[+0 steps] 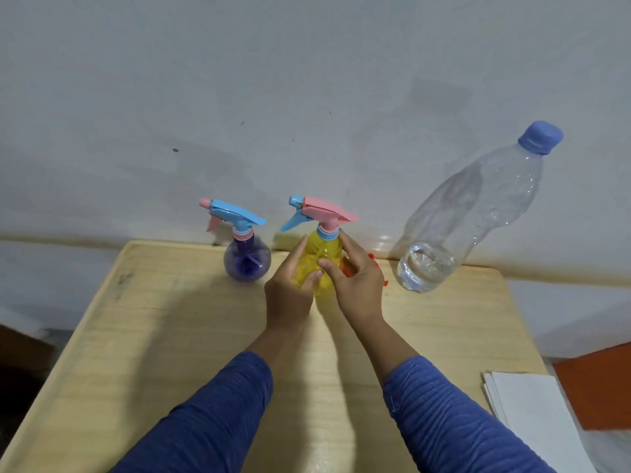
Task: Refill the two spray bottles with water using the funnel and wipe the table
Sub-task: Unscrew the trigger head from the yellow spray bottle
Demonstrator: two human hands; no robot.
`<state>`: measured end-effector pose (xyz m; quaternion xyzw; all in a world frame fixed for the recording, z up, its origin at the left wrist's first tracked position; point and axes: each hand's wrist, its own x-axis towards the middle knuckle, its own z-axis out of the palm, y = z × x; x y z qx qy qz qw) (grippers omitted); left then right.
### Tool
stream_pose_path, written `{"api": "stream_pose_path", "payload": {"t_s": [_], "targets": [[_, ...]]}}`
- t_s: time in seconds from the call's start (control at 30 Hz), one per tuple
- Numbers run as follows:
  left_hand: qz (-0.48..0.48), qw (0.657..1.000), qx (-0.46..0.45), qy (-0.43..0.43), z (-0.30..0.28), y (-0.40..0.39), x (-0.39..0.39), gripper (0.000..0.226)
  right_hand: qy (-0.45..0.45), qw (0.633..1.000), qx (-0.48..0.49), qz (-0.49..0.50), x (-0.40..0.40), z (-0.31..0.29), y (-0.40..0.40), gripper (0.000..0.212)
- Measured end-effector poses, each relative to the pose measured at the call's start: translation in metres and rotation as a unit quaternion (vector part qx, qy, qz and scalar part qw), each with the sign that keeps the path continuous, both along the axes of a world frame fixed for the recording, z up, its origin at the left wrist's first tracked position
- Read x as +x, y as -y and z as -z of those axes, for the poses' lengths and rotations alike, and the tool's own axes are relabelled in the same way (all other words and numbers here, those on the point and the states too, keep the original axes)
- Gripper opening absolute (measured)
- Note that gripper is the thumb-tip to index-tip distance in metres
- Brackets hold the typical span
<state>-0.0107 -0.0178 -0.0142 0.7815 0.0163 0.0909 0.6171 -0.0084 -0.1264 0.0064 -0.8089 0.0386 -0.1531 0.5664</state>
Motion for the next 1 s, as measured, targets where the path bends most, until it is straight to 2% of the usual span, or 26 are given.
{"api": "stream_pose_path", "payload": {"t_s": [0.17, 0.4, 0.63, 0.8, 0.9, 1.0], "targets": [[0.001, 0.999, 0.05, 0.003, -0.004, -0.019, -0.054, 0.056, -0.016, 0.999, 0.049, -0.004, -0.056, -0.004, -0.01, 0.056], [-0.011, 0.995, 0.1, 0.024, 0.006, -0.04, -0.121, 0.057, -0.03, 0.998, 0.05, -0.007, -0.121, 0.0, -0.027, 0.057], [-0.001, 0.998, 0.069, -0.001, 0.009, -0.043, -0.145, 0.06, -0.046, 0.998, 0.036, -0.007, -0.142, 0.005, -0.031, 0.058], [0.006, 0.996, 0.086, -0.018, 0.009, -0.038, -0.144, 0.073, -0.045, 0.998, 0.029, -0.015, -0.144, 0.004, -0.031, 0.058], [0.013, 0.998, 0.054, -0.042, 0.006, -0.036, -0.144, 0.071, -0.055, 0.998, 0.026, -0.019, -0.146, -0.001, -0.031, 0.056], [0.013, 0.998, 0.054, -0.037, 0.007, -0.036, -0.146, 0.074, -0.044, 0.996, 0.075, 0.01, -0.145, -0.018, -0.033, 0.066]]}}
